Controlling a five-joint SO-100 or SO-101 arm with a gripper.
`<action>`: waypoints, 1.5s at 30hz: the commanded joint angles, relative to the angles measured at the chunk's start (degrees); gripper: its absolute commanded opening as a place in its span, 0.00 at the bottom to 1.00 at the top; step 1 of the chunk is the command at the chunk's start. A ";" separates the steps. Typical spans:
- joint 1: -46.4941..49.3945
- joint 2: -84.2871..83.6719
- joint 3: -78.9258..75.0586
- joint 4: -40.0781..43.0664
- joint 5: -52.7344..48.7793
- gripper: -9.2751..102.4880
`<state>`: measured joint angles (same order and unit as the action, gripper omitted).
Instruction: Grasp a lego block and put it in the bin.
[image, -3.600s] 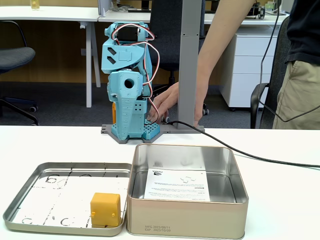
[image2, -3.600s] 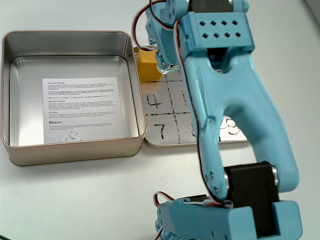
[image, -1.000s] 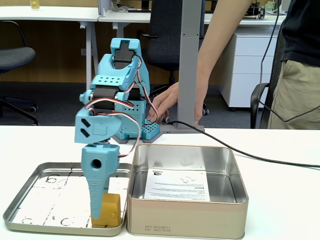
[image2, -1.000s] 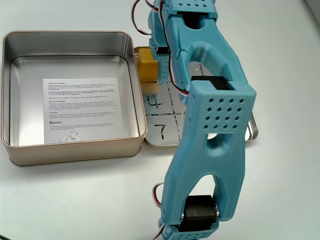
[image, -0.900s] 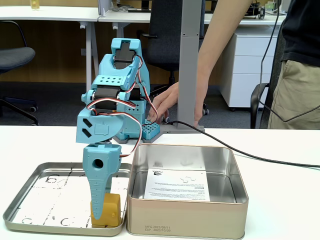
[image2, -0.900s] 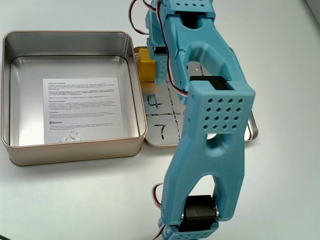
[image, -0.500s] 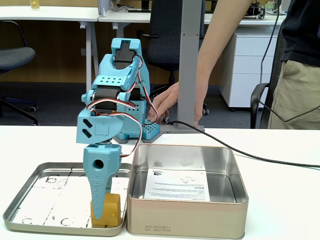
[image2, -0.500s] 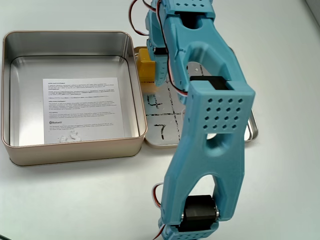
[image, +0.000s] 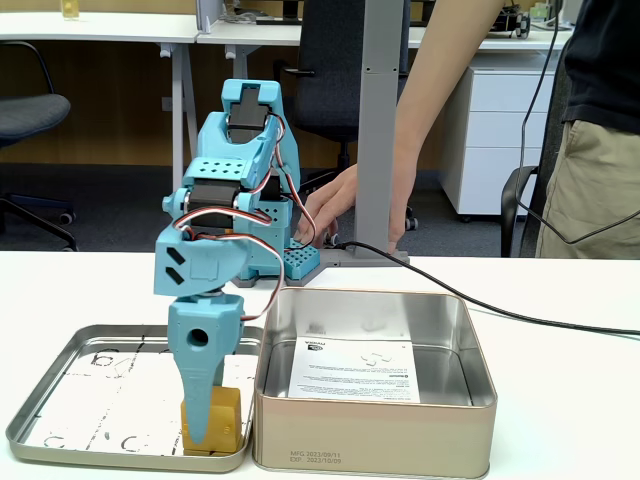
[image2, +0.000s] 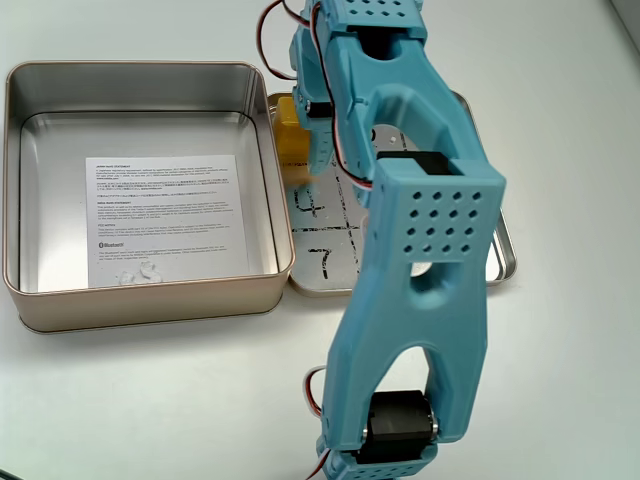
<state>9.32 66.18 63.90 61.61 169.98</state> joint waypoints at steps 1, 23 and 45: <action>0.35 0.44 -2.55 1.41 0.44 0.32; 3.08 11.78 -10.63 15.12 6.24 0.08; -22.59 21.80 -6.77 18.98 2.46 0.08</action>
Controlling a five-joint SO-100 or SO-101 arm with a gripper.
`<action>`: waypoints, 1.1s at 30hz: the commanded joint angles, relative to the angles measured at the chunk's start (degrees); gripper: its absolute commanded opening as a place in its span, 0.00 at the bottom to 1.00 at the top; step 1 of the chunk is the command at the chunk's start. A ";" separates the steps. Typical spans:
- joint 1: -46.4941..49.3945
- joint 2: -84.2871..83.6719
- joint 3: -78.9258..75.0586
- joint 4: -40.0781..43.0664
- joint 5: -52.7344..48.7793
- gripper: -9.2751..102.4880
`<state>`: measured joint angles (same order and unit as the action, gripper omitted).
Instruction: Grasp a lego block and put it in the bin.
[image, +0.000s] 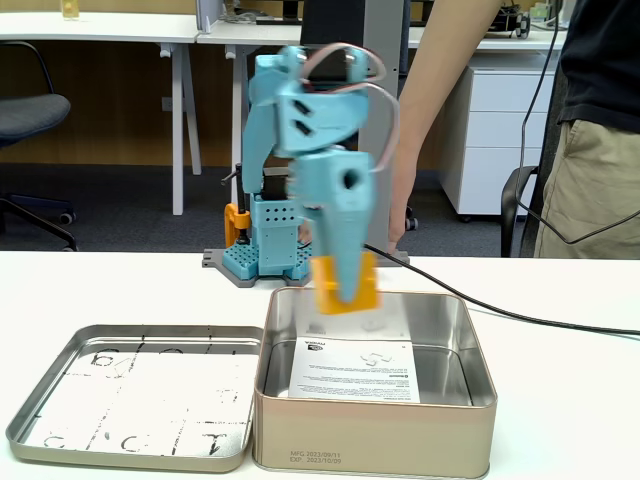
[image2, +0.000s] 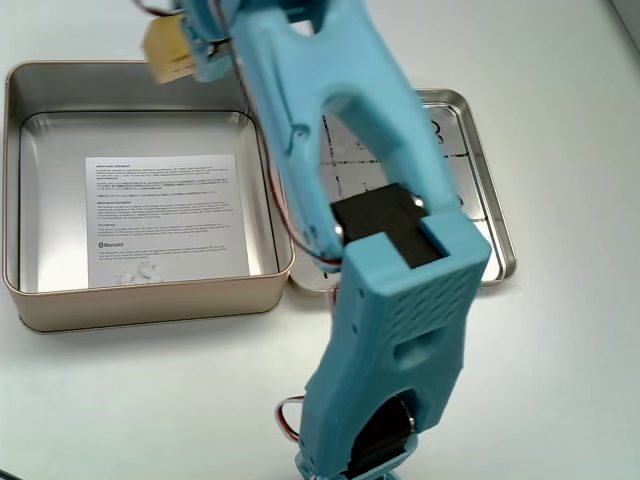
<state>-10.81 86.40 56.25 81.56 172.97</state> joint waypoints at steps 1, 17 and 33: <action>-2.72 0.97 1.67 -1.67 -0.70 0.08; 4.31 -7.12 16.00 -12.92 -0.53 0.08; 1.58 0.88 35.60 -20.65 -3.87 0.08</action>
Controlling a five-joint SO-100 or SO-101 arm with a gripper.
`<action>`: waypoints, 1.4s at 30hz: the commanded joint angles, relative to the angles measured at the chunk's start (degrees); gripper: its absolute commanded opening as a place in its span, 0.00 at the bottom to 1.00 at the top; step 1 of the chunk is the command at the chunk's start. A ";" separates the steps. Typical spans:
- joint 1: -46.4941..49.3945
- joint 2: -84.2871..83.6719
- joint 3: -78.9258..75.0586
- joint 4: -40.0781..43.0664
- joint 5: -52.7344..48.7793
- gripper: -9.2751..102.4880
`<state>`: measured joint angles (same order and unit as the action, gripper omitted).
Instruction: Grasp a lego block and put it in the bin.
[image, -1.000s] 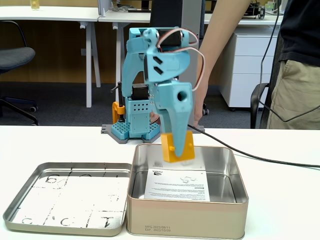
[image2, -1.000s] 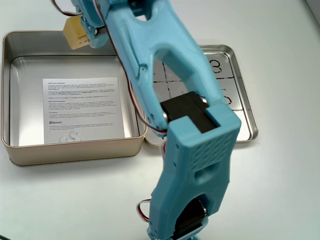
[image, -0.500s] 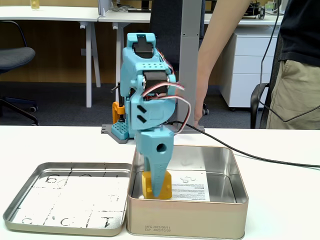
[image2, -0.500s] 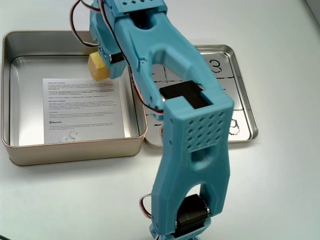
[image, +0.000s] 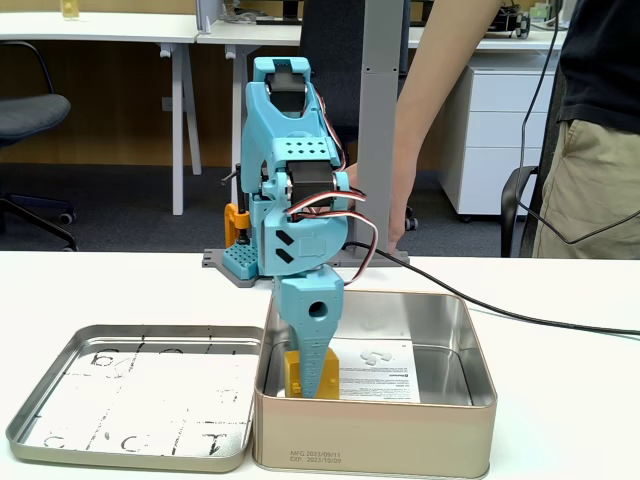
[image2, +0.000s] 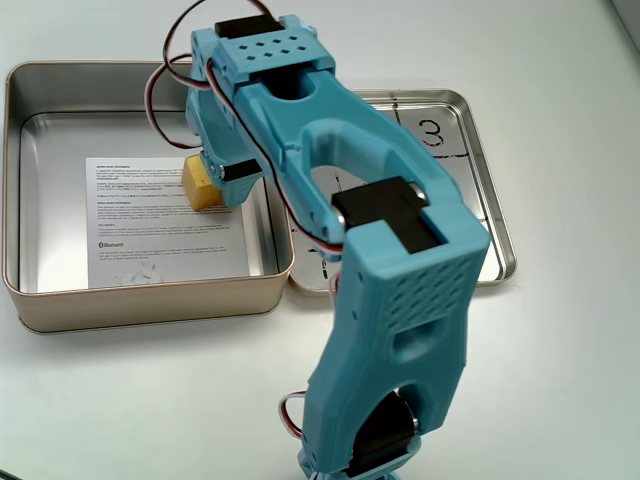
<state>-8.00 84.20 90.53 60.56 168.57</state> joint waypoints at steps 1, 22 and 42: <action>-1.23 3.34 1.49 0.35 0.62 0.08; 0.18 13.71 -10.37 1.41 20.21 0.43; 16.79 -2.55 -16.00 -13.80 15.73 0.08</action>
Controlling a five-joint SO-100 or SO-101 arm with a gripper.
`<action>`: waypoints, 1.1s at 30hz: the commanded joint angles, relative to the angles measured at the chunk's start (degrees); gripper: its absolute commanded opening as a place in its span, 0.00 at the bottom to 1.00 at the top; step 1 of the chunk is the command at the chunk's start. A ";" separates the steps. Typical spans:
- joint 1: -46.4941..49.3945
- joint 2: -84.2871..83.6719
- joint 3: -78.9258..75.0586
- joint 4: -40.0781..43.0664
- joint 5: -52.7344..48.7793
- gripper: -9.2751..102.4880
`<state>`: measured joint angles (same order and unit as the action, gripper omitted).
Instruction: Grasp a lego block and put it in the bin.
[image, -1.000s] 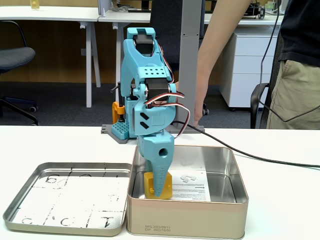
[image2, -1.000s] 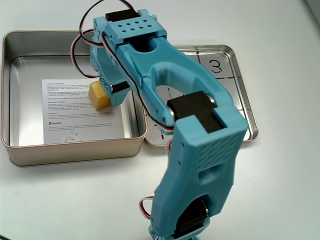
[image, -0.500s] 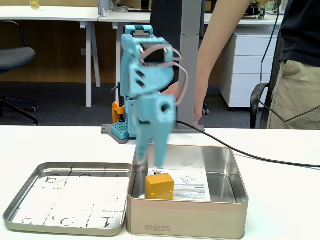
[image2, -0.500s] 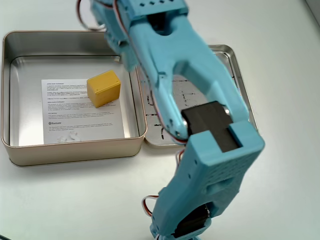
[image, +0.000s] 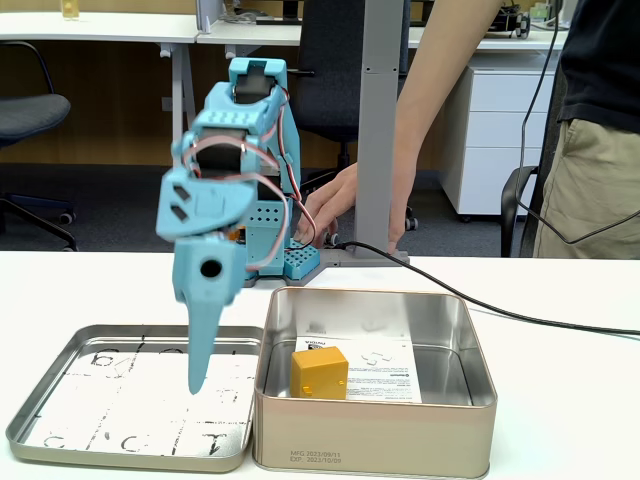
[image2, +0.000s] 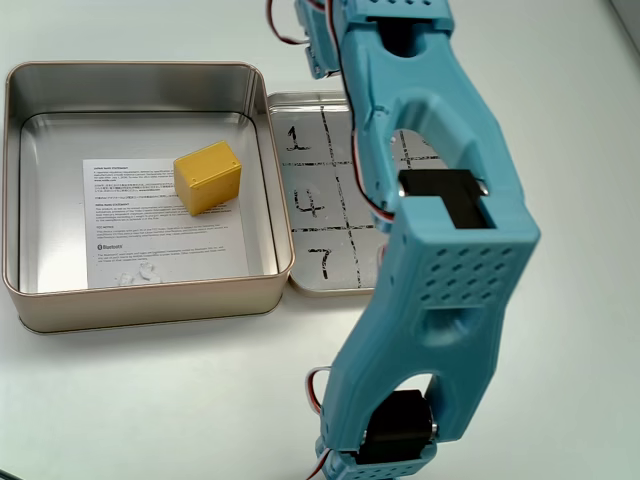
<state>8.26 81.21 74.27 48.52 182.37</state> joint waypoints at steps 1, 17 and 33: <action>0.09 0.09 0.35 -2.02 1.93 0.08; -3.43 3.34 7.73 -4.57 1.14 0.08; -3.60 6.06 8.00 -3.78 0.97 0.08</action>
<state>4.22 82.62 82.18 43.86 182.37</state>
